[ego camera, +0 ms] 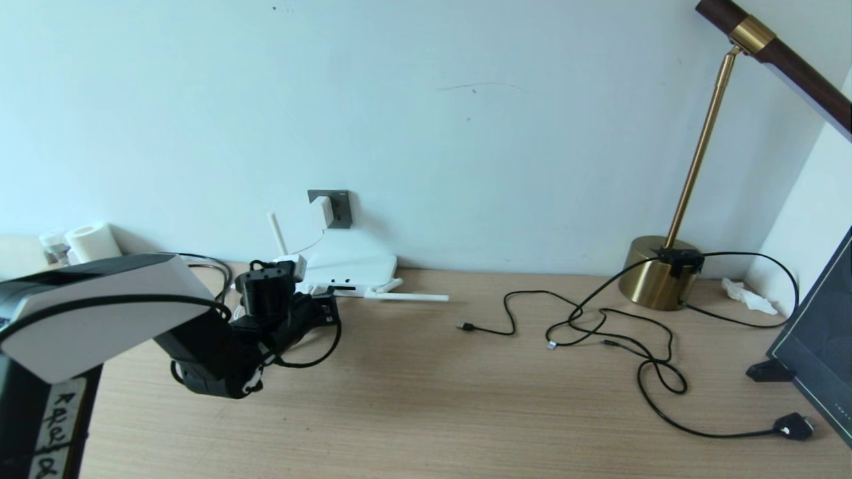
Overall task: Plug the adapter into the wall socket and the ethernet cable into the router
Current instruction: Plug cable into router interface
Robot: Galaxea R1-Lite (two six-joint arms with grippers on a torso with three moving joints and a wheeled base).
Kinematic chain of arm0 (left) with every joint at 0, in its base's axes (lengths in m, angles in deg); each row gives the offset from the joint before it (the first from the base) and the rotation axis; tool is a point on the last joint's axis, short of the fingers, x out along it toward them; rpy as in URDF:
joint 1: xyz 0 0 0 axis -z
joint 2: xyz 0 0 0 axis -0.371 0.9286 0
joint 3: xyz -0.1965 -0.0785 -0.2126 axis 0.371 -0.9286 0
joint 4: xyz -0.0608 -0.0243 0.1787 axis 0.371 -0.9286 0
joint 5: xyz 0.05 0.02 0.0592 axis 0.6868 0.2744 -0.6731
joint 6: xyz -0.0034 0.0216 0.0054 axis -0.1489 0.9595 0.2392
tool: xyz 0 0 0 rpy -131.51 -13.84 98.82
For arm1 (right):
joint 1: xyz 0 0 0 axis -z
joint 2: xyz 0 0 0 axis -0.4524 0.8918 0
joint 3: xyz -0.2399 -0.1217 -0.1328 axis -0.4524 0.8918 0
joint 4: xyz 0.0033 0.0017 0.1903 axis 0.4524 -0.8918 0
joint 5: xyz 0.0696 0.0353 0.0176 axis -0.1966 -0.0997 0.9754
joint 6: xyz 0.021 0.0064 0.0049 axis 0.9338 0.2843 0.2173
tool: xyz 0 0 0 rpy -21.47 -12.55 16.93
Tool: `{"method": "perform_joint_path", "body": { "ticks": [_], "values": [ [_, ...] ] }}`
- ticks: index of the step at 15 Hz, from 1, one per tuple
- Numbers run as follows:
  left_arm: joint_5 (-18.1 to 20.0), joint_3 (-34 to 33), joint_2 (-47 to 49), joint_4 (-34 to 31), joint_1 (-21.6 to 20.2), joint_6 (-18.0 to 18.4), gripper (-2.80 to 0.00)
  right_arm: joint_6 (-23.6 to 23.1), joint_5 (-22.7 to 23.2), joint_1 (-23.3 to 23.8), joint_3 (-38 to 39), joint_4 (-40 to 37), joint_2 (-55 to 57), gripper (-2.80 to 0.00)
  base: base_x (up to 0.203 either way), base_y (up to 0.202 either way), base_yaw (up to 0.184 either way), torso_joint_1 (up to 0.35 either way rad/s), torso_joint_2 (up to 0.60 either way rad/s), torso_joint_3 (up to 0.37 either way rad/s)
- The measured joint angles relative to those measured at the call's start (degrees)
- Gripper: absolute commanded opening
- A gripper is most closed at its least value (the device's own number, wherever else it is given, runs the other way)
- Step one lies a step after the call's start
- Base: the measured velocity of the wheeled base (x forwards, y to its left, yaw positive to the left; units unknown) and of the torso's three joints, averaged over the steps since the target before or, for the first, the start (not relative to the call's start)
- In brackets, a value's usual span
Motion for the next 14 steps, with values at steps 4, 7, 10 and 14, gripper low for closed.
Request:
{"method": "perform_joint_path", "body": {
  "ticks": [4, 7, 10, 14],
  "values": [
    [0.00, 0.30, 0.18, -0.11, 0.00, 0.02, -2.80, -0.01, 0.00, 0.00, 0.00, 0.00, 0.00, -2.80, 0.000, 0.000, 0.000, 0.000, 0.00, 0.000],
    [0.00, 0.77, 0.27, -0.69, 0.00, 0.02, -2.80, -0.02, -0.02, 0.00, -0.02, 0.01, 0.00, -2.80, 0.000, 0.000, 0.000, 0.000, 0.00, 0.000],
    [0.00, 1.57, 0.35, -1.35, -0.06, 0.02, -2.80, -0.02, 0.00, 0.00, -0.02, 0.00, 0.00, -2.80, 0.000, 0.000, 0.000, 0.000, 0.00, 0.000],
    [0.00, 2.18, 0.38, -1.77, -0.09, 0.00, -2.80, -0.04, -0.02, 0.00, -0.02, 0.00, 0.00, -2.80, 0.000, 0.000, 0.000, 0.000, 0.00, 0.000]
  ]
}}
